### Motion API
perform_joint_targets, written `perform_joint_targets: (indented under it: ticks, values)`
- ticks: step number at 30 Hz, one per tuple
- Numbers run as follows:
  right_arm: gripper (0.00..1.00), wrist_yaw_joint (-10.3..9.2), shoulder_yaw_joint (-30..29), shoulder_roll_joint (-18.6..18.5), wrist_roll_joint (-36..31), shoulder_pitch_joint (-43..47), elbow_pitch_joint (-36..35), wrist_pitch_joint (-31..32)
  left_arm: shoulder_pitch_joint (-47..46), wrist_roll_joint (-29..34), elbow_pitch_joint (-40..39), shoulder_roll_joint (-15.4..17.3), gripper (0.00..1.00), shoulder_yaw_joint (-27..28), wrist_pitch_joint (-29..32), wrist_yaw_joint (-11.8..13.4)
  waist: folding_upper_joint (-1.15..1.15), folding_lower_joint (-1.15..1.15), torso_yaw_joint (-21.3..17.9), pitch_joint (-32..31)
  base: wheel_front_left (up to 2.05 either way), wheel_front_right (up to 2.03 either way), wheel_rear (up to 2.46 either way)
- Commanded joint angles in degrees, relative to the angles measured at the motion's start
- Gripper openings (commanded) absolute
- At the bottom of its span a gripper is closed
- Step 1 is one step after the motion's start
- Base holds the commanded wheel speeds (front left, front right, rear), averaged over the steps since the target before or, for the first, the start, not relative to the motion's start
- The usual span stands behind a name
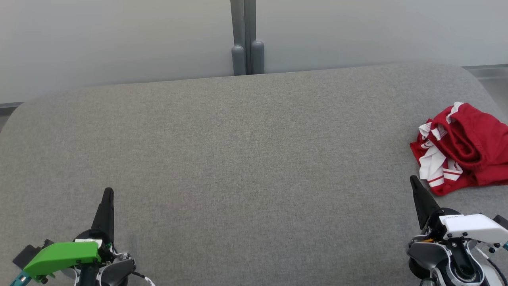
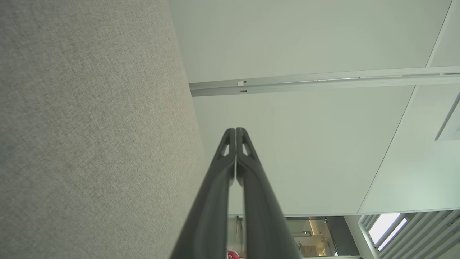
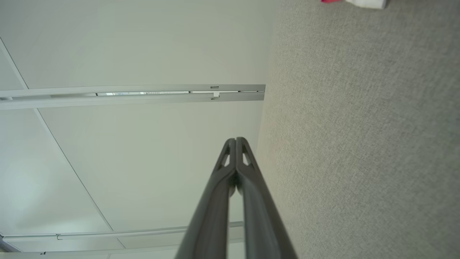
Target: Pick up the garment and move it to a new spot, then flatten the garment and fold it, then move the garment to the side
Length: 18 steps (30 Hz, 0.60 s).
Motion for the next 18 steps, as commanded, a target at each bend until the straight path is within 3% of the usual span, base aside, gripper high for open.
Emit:
perform_joint_targets:
  ticks: [1, 18]
  values:
    - [0.00, 0.02, -0.3, -0.3, 1.5, 0.6, -0.5, 0.5, -0.9, -1.6, -0.5, 0.4, 0.00, 0.3, 0.4, -0.4, 0.00, 0.00, 0.0, 0.0, 0.00, 0.00, 0.00]
    - [0.00, 0.02, -0.4, -0.3, 2.8, 0.6, -0.7, 0.7, -0.9, -2.5, -0.7, 0.4, 0.00, 0.4, 0.7, -0.5, 0.00, 0.00, 0.1, 0.0, 0.00, 0.00, 0.00]
